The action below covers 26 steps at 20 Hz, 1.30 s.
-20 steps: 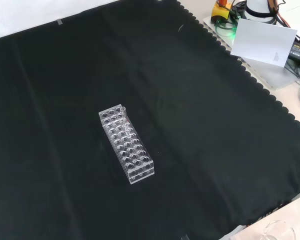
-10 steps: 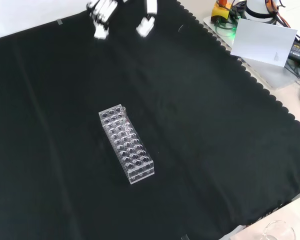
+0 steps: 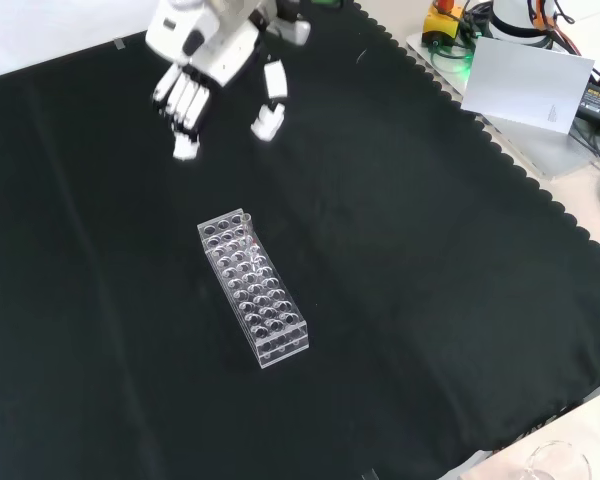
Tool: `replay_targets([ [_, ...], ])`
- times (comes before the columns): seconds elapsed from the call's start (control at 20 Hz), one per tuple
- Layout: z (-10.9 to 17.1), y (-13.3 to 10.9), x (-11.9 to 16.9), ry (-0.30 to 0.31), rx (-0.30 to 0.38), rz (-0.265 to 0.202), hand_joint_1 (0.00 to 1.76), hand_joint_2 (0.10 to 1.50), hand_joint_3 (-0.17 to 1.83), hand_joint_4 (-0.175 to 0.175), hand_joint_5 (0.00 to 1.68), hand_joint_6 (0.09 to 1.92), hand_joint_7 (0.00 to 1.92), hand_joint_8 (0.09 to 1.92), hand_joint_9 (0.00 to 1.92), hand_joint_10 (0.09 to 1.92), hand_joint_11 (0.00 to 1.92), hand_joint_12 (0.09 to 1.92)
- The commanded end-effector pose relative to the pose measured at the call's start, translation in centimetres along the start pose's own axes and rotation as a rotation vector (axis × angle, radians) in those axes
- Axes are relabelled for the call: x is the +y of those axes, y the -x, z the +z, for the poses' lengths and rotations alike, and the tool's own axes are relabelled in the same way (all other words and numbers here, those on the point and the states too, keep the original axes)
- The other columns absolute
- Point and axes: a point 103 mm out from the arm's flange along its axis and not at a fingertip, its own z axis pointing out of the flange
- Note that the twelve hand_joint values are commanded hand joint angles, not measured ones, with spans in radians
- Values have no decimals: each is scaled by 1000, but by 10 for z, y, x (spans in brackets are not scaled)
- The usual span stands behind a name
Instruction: Pick up the test tube.
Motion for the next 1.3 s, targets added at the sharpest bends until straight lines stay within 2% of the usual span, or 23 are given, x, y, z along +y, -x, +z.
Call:
replay_targets([
  [0.05, 34, -16, 33, -116, -72, -40, 840, 661, 663, -60, 352, 142, 305, 872, 273, 997, 33, 1605],
  [0.6, 78, -22, 29, -200, -54, -38, 853, 660, 678, -68, 415, 172, 427, 878, 326, 985, 52, 1595],
  [0.75, 87, -26, 29, -216, -68, -44, 862, 660, 682, -72, 429, 188, 480, 871, 355, 974, 62, 1588],
  [0.95, 98, -29, 35, -240, -80, -46, 871, 663, 685, -75, 451, 206, 517, 875, 382, 972, 70, 1586],
  [1.3, 104, -22, 54, -268, -106, -18, 879, 663, 692, -77, 449, 252, 518, 860, 401, 949, 85, 1576],
])
